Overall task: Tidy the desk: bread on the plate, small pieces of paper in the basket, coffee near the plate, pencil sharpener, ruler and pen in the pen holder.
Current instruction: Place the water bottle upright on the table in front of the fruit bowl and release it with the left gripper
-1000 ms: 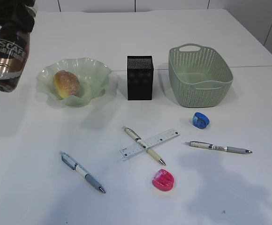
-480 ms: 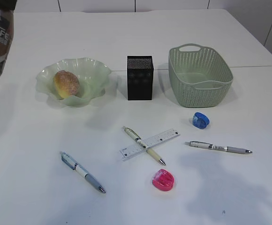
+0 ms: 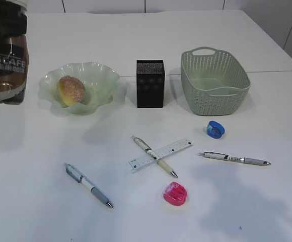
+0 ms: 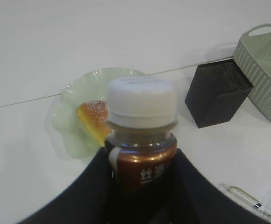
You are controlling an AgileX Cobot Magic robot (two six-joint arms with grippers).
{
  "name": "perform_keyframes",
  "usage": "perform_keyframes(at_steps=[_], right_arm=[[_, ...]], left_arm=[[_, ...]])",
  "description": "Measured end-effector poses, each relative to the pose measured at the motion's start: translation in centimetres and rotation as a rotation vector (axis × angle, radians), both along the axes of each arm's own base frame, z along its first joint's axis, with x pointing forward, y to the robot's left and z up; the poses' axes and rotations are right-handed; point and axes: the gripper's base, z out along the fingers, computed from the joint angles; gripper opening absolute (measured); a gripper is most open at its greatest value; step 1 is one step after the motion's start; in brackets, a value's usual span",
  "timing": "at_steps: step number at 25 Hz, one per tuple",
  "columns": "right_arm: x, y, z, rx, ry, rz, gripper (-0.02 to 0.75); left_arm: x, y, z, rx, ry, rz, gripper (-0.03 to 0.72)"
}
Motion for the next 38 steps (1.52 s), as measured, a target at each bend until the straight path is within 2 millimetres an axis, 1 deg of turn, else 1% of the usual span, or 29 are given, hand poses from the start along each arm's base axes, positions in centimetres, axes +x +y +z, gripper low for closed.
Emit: perform_keyframes(at_steps=[4,10,13,16,19,21,24,33,38], right_arm=[[0.0,0.0,0.0,0.001,0.0,0.0,0.407],[0.0,0.0,0.0,0.003,-0.003,-0.001,0.407],[0.0,0.0,0.0,0.005,-0.004,-0.002,0.407],[0.1,0.0,0.0,0.005,-0.007,-0.002,0.407],[0.1,0.1,0.0,0.008,-0.006,-0.002,0.407],[0.1,0.1,0.0,0.008,-0.008,-0.003,0.407],[0.1,0.1,0.1,0.013,-0.011,-0.004,0.407],[0.1,0.1,0.1,0.018,-0.012,-0.003,0.407],[0.1,0.1,0.1,0.018,-0.012,-0.003,0.407]], left_arm=[[-0.3,0.0,-2.8,-0.009,-0.027,-0.005,0.224],[-1.0,0.1,-5.7,-0.049,-0.159,-0.014,0.224],[-1.8,0.3,-7.5,-0.069,-0.219,-0.019,0.224],[-2.7,0.6,-8.8,-0.1,-0.311,-0.021,0.224],[-3.8,0.9,-9.6,-0.141,-0.406,-0.013,0.224],[-4.3,1.2,-9.9,-0.168,-0.457,0.005,0.224],[-4.7,1.6,-10.1,-0.194,-0.484,0.038,0.224],[-4.8,1.7,-10.0,-0.173,-0.508,0.039,0.223],[-4.4,1.6,-10.5,-0.143,-0.516,0.032,0.223]])
